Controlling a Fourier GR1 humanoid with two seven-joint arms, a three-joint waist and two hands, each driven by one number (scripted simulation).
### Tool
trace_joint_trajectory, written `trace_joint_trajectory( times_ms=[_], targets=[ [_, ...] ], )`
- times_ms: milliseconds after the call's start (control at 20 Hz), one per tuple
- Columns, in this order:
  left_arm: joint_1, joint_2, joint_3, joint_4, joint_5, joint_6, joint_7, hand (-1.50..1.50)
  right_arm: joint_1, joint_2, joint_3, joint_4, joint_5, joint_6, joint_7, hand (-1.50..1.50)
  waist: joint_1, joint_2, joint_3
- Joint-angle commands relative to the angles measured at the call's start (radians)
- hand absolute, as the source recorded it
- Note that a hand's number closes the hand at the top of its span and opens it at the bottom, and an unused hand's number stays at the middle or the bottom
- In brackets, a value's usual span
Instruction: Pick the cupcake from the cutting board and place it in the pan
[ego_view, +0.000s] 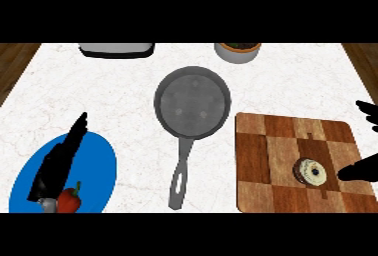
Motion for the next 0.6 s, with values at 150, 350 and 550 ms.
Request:
trace_joint_trajectory(
  times_ms=[150, 350, 550],
  targets=[
    [-0.033, -0.005, 0.037, 0.065, 0.008, -0.026, -0.054, 0.0, -0.176, 0.057, 0.097, 0.097, 0.008, 0.179, 0.172, -1.5, 0.0, 0.002, 0.0],
    [0.024, -0.021, 0.023, 0.026, -0.01, -0.015, -0.049, 0.0, -0.222, 0.09, 0.116, 0.17, 0.005, 0.253, 0.219, -1.5, 0.002, 0.0, 0.0],
    [0.05, -0.026, 0.026, 0.0, -0.006, -0.031, -0.038, 0.0, -0.178, 0.137, 0.174, 0.097, 0.056, 0.215, 0.26, -1.5, -0.009, -0.003, 0.0]
  ],
)
